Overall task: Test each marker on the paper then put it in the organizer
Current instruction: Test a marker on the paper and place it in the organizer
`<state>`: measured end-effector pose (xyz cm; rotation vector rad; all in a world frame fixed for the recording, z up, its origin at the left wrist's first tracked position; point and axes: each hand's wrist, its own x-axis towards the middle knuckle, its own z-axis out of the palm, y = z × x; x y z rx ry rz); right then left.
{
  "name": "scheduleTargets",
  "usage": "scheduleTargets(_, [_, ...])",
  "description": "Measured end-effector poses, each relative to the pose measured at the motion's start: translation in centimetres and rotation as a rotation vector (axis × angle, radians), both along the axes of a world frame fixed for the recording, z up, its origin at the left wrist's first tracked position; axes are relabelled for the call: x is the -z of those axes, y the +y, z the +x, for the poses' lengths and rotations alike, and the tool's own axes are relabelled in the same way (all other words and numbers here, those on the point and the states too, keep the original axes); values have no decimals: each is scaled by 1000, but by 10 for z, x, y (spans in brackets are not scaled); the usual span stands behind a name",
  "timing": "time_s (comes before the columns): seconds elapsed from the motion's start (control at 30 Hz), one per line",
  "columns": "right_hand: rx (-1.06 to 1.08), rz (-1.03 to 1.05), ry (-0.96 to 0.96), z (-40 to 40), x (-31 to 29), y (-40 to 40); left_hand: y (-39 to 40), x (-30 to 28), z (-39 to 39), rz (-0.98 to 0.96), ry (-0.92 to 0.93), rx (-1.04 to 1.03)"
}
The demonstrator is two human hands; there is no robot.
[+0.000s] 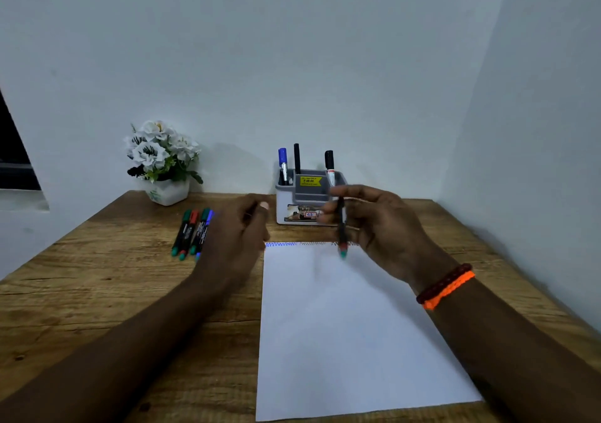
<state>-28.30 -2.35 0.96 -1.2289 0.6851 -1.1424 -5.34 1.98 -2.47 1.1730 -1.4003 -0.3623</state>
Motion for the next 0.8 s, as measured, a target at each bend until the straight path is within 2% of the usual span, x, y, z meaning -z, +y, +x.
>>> scheduleTargets(0.17, [268, -26, 9, -26, 13, -20, 4, 7, -8, -9, -439, 83])
scheduleTargets(0.27, [389, 14, 52, -30, 20, -26, -1, 14, -7, 37, -608, 135])
scheduleTargets(0.37, [502, -28, 217, -29, 24, -28, -6, 21, -9, 68, -683, 173])
scheduleTargets(0.53, [586, -7, 303, -34, 28, -27, -7, 25, -10, 60, -739, 170])
scheduleTargets(0.8, [464, 13, 431, -43, 36, -25, -8, 27, -11, 54, -749, 147])
